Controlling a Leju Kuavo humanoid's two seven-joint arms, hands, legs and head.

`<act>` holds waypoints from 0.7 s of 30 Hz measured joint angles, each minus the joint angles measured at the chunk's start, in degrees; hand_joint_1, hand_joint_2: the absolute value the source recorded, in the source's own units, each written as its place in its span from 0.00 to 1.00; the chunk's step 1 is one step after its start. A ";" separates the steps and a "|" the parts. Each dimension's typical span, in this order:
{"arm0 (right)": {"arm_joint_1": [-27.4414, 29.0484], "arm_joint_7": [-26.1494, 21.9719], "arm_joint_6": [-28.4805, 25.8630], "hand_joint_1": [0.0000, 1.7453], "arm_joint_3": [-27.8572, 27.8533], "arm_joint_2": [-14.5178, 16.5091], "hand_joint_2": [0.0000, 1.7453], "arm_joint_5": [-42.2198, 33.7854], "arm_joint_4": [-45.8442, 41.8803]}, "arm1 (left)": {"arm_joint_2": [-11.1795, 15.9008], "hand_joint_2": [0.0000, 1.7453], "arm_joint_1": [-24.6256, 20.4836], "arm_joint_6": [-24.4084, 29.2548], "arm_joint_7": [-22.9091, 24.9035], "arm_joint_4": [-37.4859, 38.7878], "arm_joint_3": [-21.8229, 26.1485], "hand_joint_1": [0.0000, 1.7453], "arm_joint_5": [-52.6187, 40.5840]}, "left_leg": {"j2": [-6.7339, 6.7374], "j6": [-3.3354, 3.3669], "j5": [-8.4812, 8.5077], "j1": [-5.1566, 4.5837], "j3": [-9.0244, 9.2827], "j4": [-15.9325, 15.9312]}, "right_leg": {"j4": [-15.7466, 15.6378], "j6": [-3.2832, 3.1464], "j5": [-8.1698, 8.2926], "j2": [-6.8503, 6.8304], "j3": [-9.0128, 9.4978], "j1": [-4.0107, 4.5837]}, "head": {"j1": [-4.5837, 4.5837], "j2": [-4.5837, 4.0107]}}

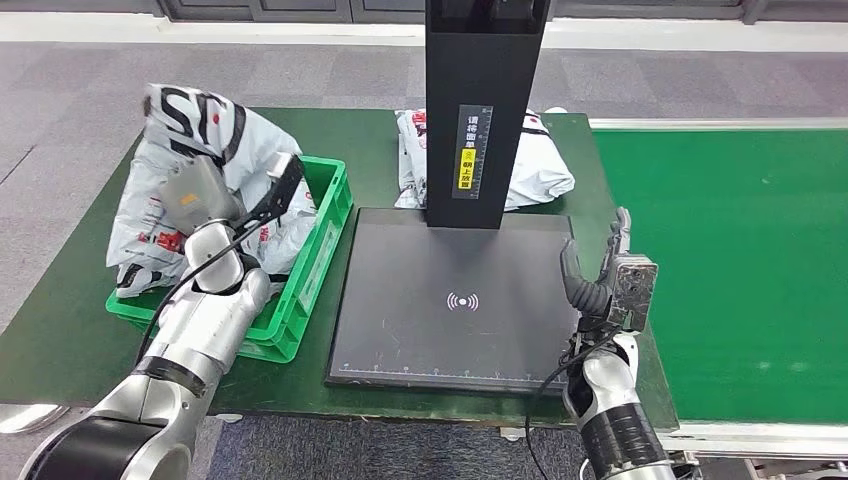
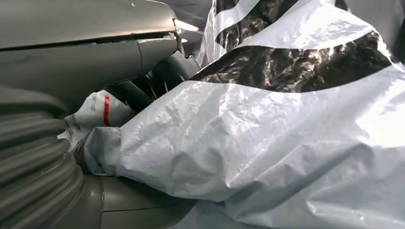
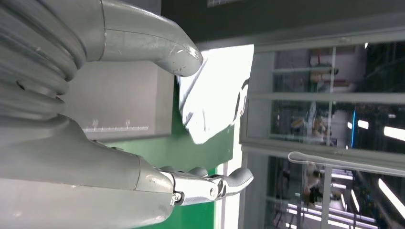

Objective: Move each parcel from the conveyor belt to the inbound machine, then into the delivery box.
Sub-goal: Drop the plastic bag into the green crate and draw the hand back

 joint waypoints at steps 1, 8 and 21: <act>0.17 0.54 0.35 0.00 -0.39 0.36 1.00 0.67 -0.45 | 0.49 1.00 -0.54 -2.23 0.21 2.76 -0.78 0.00 0.00 | 0.04 -0.01 0.01 0.00 0.00 0.00 | 0.00 -0.02 0.02 0.03 -0.01 0.00 | 0.00 0.00; 1.12 1.49 1.05 0.00 -2.21 1.34 1.00 1.90 -2.20 | 2.10 1.00 -3.35 -5.42 -0.51 12.41 -3.15 0.00 0.00 | 0.08 -0.01 0.00 -0.02 -0.03 0.01 | -0.01 -0.05 0.04 0.07 -0.02 -0.01 | 0.00 -0.01; 3.36 3.63 5.78 0.00 -5.64 2.12 1.00 5.06 -4.83 | 2.69 0.00 -5.37 -3.58 -11.61 15.70 -2.20 0.00 0.68 | 0.06 -0.04 0.02 0.05 -0.03 0.01 | 0.00 -0.06 0.05 0.05 -0.02 0.05 | 0.00 -0.01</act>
